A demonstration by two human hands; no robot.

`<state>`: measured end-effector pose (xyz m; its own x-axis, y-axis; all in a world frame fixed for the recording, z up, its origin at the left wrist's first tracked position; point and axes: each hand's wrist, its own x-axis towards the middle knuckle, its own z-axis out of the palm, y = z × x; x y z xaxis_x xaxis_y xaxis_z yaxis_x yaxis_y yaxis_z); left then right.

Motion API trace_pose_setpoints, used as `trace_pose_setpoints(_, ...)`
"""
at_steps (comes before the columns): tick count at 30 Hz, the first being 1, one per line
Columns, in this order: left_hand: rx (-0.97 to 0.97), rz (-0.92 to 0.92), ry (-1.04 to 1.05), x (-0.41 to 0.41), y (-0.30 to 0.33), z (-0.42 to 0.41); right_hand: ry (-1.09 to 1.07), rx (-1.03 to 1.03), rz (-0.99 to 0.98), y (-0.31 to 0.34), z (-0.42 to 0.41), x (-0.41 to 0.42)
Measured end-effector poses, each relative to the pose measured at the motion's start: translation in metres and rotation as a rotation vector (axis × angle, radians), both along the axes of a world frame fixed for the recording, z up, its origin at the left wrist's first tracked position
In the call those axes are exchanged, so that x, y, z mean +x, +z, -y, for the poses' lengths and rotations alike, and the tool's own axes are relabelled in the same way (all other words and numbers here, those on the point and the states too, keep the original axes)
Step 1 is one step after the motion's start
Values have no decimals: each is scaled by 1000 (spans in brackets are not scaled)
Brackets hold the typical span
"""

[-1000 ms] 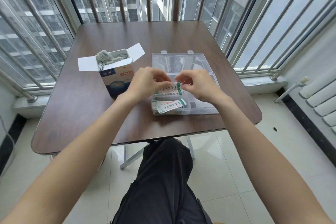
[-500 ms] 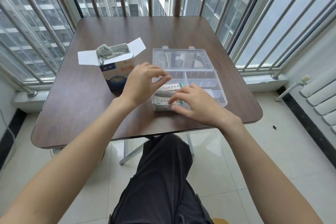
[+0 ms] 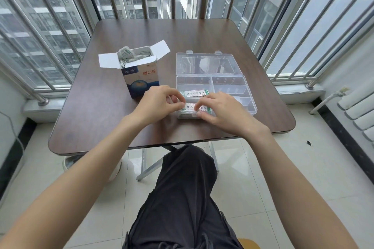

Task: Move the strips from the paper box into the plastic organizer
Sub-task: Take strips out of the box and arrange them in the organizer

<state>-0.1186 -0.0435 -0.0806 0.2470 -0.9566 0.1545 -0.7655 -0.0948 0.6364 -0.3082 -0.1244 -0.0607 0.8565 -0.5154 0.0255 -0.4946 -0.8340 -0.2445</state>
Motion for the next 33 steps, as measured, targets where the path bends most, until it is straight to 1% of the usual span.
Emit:
trace_pose_setpoints(6, -33, -22, -14, -3, 6, 1, -3, 9, 8, 2, 2, 0)
trace_pose_setpoints(7, -41, -72, -10, 0, 5, -1, 4, 13, 8, 2, 1, 1)
trace_pose_setpoints(10, -43, -303, 67, 10, 1, -7, 1, 46, 12, 2, 0, 2)
trace_pose_setpoints(11, -28, -331, 84, 12, -1, -8, -2, 58, 20, 2, 0, 2)
trace_pose_setpoints(16, 59, -312, 117, 0, 1, -2, -16, 86, 15, 5, 0, 2)
trace_pose_setpoints(19, 120, -232, 118, -9, 4, 4, -23, 79, 13, 5, 4, 1)
trace_pose_setpoints(21, 122, -152, 109, -10, 6, 5, -30, 84, 9, 7, 6, 2)
trace_pose_setpoints(24, 4, -75, 119, -9, 8, 3, -32, 93, 18, 8, 8, 3)
trace_pose_setpoints(25, -52, -36, 88, -8, 8, 2, -31, 103, 30, 7, 8, 2)
trace_pose_setpoints(27, -119, 116, -24, -8, 8, 1, -33, 134, 57, 7, 8, 1)
trace_pose_setpoints(29, -135, 278, -94, -8, 8, 2, -40, 147, 89, 7, 9, -2)
trace_pose_setpoints(31, -138, 352, -105, -6, 8, 4, -50, 97, 93, 8, 11, -4)
trace_pose_setpoints(33, -129, 400, -109, -7, 12, 6, -67, -6, 66, 9, 13, -6)
